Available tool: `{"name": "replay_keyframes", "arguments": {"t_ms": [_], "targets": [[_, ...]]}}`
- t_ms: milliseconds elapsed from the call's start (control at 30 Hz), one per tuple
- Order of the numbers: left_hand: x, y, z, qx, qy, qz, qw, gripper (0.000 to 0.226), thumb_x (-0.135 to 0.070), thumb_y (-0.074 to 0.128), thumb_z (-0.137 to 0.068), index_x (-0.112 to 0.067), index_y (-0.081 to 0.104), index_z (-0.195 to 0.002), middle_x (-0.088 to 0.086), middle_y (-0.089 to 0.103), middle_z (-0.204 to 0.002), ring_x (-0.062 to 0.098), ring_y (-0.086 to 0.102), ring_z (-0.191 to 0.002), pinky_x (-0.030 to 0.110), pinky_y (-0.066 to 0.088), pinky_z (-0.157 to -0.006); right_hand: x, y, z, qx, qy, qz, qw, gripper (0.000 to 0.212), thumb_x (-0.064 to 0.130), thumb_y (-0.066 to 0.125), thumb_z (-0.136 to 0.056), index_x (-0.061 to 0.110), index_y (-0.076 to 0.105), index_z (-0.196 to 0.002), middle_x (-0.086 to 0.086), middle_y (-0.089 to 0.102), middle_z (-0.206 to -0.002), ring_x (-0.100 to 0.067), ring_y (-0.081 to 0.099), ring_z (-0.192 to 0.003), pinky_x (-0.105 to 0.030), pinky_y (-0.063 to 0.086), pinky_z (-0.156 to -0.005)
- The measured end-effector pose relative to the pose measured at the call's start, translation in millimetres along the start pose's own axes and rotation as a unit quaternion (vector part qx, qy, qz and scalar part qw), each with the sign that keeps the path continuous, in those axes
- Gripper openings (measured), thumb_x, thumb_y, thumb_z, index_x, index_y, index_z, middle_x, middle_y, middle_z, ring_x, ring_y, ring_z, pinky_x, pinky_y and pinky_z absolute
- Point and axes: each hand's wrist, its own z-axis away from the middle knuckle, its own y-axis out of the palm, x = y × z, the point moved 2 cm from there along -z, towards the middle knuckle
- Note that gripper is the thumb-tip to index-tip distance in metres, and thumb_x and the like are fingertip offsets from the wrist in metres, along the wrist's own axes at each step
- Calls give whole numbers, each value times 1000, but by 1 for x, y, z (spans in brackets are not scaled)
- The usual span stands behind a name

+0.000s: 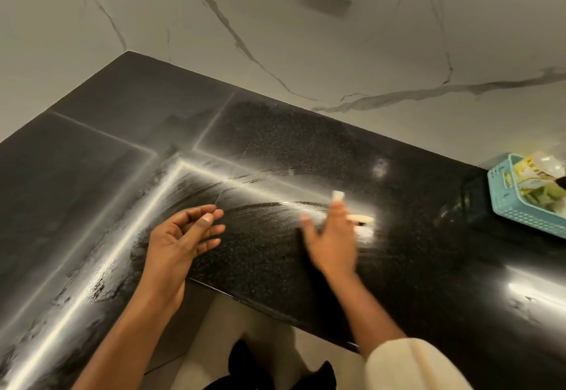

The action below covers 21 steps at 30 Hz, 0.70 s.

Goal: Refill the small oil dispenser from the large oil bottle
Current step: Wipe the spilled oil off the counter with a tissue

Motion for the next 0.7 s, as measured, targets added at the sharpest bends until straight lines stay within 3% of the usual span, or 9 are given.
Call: {"name": "replay_keyframes", "arguments": {"t_ms": [100, 167, 233, 300, 367, 500, 600, 700], "targets": [[-2, 0, 0, -2, 2, 0, 1000, 21, -10, 64, -104, -8, 74, -123, 9, 81, -119, 36, 76, -111, 45, 63, -93, 113, 43, 41, 94, -187, -23, 978, 96, 74, 35, -98, 10, 21, -167, -11, 24, -174, -30, 19, -162, -49, 17, -132], [-6, 4, -1, -4, 4, 7, 1000, 21, -9, 64, -103, -6, 73, -122, 12, 81, -118, 32, 77, -106, 34, 65, -85, 162, 63, 72, 152, -299, -24, 942, 85, 64, 43, -95, 11, 35, -162, -14, 42, -164, -31, 30, -155, -48, 23, -130], [-10, 7, -4, -8, 5, 10, 1000, 22, -10, 64, -104, -6, 73, -122, 11, 81, -117, 31, 78, -107, 34, 65, -87, 180, 76, 88, 179, -378, 15, 908, 76, 60, 42, -95, 10, 53, -151, -17, 59, -149, -32, 41, -148, -47, 22, -130], [-15, 6, -9, -10, 12, 9, 1000, 21, -11, 64, -104, -7, 73, -123, 10, 82, -117, 35, 77, -110, 38, 64, -90, 168, 75, 76, 159, -395, 44, 904, 80, 65, 33, -100, 10, 46, -156, -16, 52, -158, -28, 31, -157, -47, 12, -133], [-18, 2, -15, -13, 17, 3, 1000, 19, -10, 64, -104, -9, 74, -121, 9, 82, -117, 36, 76, -111, 44, 62, -93, 131, 61, 39, 119, -345, 52, 930, 85, 72, 26, -103, 14, 28, -166, -9, 32, -172, -22, 18, -162, -45, 8, -133], [-18, -10, -23, -28, 22, 3, 999, 20, -12, 64, -105, -9, 74, -122, 8, 81, -118, 34, 76, -109, 52, 57, -101, -8, -10, -36, 21, -118, 38, 992, 83, 80, 23, -99, 31, 22, -166, -1, 30, -173, -31, 35, -155, -53, 37, -123], [-11, -18, -28, -31, 17, 6, 999, 21, -11, 64, -105, -9, 73, -123, 8, 81, -119, 37, 75, -112, 55, 56, -104, -125, -57, -61, -22, 44, 69, 996, 79, 75, 24, -100, 37, 10, -168, -14, 17, -176, -36, 19, -162, -54, 23, -127], [-6, -21, -33, -40, 8, 9, 999, 21, -9, 62, -105, -8, 73, -123, 9, 82, -117, 40, 74, -115, 57, 55, -106, -165, -77, -81, -5, 181, 41, 983, 98, 80, 16, -96, 16, 10, -170, -27, 7, -175, -38, 4, -164, -53, 8, -132]]}}
